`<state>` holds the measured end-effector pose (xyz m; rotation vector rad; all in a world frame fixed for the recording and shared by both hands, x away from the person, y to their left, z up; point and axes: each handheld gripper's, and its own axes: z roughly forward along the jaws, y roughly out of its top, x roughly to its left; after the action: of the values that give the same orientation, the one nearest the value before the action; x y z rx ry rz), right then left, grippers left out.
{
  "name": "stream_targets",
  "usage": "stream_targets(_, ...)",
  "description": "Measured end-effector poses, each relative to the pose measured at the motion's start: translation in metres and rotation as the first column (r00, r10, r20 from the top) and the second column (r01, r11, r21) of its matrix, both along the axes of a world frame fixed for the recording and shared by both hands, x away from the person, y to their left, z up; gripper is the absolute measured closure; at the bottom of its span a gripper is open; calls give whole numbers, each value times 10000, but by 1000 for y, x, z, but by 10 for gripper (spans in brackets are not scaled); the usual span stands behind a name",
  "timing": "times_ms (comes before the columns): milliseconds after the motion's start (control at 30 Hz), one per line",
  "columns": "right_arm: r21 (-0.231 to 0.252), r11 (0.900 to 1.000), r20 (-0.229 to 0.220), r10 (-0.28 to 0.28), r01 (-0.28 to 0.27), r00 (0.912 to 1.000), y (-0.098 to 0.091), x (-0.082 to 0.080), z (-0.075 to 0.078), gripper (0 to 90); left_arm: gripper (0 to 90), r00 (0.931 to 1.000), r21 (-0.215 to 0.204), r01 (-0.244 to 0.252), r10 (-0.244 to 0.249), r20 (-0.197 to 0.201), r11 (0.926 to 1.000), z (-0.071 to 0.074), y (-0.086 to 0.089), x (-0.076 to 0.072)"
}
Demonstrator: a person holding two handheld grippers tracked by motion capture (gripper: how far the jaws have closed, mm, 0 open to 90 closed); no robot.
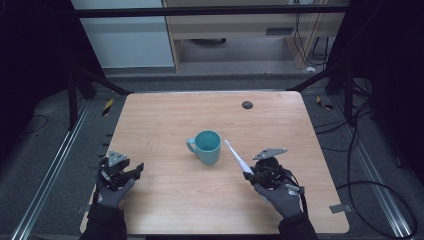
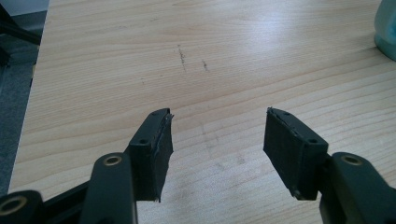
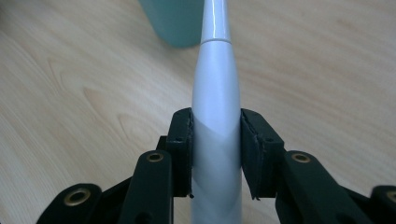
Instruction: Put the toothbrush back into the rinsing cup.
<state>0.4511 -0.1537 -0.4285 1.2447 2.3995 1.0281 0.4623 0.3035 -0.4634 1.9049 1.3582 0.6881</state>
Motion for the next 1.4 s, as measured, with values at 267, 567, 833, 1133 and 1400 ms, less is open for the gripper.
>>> stream_targets(267,1264,9902,1362,-760,588,9878,3,8,23,666,413,10000,2,-5,5,13,10000,0,0,0)
stream_targets(567,2523,9612,2567,-1772,1111,9501,16,20,47,666,413,10000,-24,-10,10,3,10000,0,0,0)
stream_targets(833,3302,9359,3296,-2360,1226,9141,40,35,62,666,413,10000,-48,-17,17,3,10000,0,1,0)
stream_targets(1133,3890,9140,3569,-2649,1153,8958,64,52,67,666,413,10000,-56,-55,55,19,10000,0,2,1)
stream_targets(1400,4558,8819,3586,-3059,1205,8820,84,66,63,666,414,10000,-68,-72,73,55,10000,0,3,0)
